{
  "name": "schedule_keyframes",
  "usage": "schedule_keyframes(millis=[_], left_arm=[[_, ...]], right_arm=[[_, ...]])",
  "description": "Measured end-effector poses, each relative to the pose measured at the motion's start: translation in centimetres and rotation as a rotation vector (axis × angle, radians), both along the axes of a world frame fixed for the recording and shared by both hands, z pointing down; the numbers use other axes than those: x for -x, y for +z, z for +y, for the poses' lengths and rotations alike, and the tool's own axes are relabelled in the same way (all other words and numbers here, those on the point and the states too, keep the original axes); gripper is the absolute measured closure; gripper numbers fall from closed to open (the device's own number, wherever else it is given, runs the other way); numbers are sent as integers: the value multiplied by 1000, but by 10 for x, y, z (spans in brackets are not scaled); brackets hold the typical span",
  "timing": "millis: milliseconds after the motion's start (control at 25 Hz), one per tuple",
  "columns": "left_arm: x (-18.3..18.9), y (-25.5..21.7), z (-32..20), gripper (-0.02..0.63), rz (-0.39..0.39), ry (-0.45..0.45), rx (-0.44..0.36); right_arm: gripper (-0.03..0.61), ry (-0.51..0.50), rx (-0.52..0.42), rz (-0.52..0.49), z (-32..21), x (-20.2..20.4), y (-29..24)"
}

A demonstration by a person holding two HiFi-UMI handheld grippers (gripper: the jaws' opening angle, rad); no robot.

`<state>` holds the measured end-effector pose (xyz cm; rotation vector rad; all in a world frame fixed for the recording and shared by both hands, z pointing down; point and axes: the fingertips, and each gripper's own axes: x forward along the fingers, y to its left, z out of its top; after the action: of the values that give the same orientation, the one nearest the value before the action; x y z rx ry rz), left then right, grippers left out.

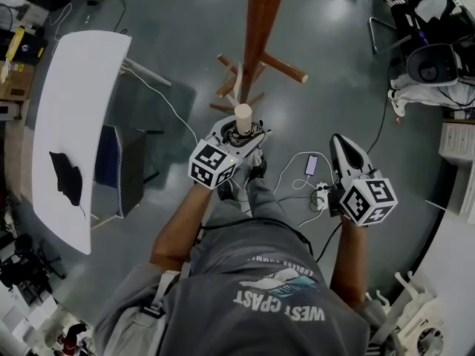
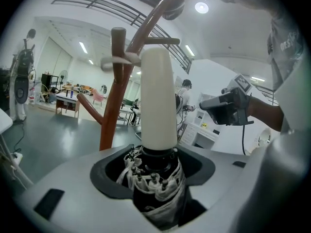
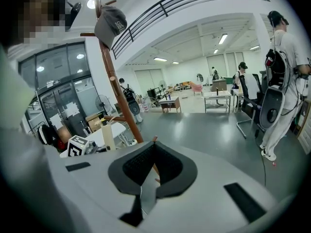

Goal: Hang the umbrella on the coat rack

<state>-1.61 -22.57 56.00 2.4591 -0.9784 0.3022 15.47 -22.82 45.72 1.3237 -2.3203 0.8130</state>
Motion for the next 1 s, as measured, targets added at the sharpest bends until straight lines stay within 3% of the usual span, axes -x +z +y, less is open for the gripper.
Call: schedule_keyframes(millis=[720, 1000], left_arm=[[-4, 23, 2, 345, -33, 42, 43], [3, 53, -2, 344, -85, 36, 85]], right_arm=[[555, -4, 6, 1, 2, 8, 1], [555, 2, 4, -2, 6, 10, -1]])
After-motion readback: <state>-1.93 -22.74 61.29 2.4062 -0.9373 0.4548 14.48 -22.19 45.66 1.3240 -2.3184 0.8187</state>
